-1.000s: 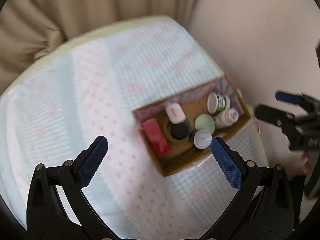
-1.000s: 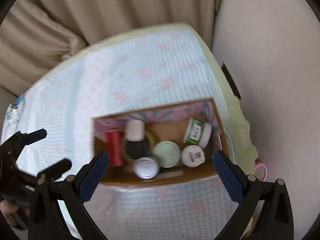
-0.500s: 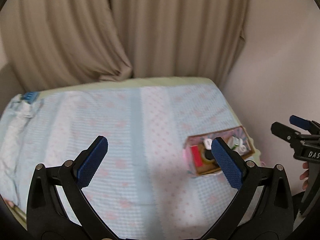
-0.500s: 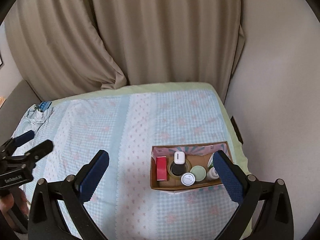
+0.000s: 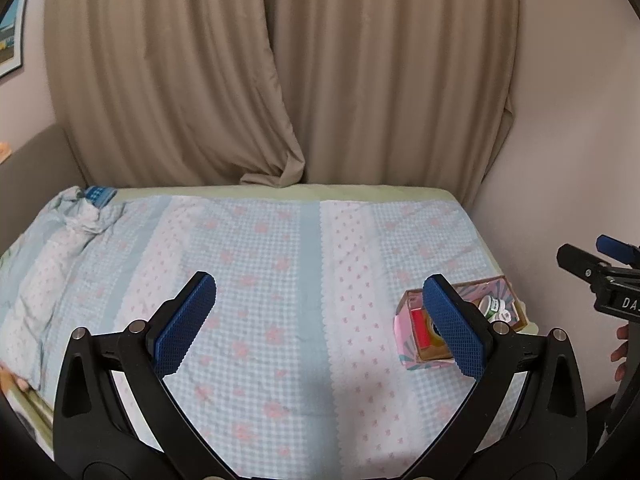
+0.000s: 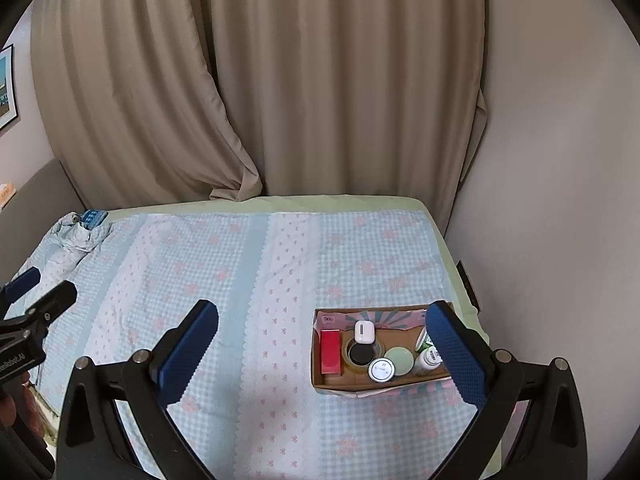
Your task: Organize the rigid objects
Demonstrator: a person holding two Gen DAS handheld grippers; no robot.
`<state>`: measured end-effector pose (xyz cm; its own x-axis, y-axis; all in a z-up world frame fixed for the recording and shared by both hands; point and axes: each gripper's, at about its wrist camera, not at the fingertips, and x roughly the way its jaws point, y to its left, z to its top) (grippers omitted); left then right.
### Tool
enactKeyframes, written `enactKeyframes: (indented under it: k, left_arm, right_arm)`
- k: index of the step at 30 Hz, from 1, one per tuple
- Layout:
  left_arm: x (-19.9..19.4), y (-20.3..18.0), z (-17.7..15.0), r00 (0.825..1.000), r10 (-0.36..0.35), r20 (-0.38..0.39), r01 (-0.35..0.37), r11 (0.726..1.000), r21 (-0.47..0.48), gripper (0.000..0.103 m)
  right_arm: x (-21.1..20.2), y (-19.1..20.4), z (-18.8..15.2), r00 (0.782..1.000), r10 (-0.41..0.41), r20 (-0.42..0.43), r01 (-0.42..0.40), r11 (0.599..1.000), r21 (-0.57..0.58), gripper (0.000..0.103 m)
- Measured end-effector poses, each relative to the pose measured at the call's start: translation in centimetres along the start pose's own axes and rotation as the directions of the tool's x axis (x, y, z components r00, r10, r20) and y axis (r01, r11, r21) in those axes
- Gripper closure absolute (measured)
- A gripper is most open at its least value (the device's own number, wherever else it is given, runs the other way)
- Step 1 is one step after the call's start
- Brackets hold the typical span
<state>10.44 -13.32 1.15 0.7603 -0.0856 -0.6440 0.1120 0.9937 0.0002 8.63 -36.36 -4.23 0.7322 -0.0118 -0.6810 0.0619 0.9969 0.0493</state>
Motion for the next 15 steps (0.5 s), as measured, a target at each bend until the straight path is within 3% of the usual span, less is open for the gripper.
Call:
enactKeyframes:
  k: [15]
  left_arm:
    - [-0.26, -0.04, 0.62, 1.000, 0.017, 0.006, -0.017, 1.000, 0.003, 0.000]
  right_arm:
    - [-0.29, 0.89, 0.07, 1.000, 0.004, 0.005, -0.004, 1.000, -0.002, 0.000]
